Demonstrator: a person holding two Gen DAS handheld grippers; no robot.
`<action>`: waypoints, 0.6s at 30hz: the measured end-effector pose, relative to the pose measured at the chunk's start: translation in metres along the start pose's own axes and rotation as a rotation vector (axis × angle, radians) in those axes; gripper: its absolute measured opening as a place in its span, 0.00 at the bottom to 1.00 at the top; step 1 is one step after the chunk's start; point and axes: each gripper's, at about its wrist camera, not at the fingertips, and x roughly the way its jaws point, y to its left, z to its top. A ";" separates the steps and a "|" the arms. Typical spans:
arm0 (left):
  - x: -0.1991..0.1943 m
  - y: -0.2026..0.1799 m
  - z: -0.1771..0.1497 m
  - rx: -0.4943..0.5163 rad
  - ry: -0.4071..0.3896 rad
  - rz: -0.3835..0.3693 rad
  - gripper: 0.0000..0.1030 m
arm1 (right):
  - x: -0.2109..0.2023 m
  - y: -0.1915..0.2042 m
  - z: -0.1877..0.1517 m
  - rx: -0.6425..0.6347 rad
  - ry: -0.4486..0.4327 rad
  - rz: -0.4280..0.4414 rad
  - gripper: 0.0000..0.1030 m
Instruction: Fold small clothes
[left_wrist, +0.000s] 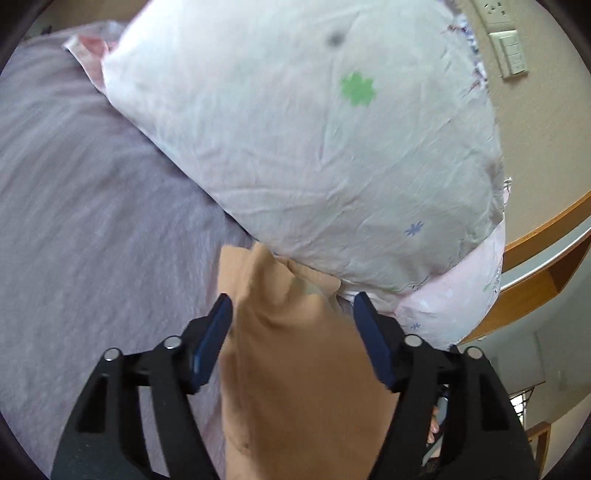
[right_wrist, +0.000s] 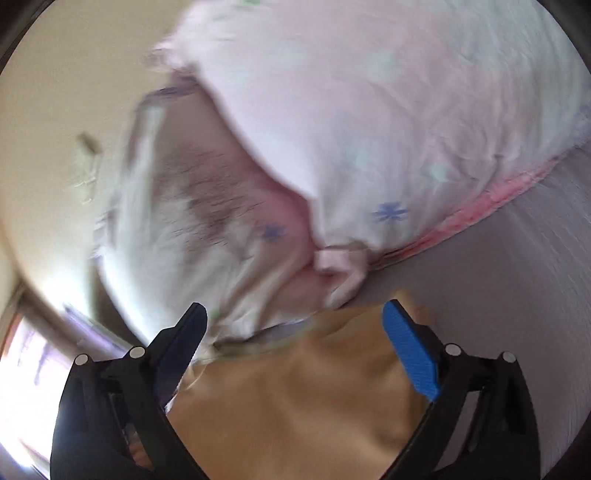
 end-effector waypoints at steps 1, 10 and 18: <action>-0.007 0.000 -0.001 0.011 0.005 0.005 0.66 | -0.003 0.002 -0.005 -0.010 0.030 0.009 0.95; -0.020 0.010 -0.036 0.078 0.157 0.113 0.73 | 0.036 -0.006 -0.039 -0.026 0.211 -0.180 0.94; -0.009 0.001 -0.057 0.115 0.179 0.149 0.43 | -0.017 -0.007 -0.056 -0.052 0.045 -0.005 0.97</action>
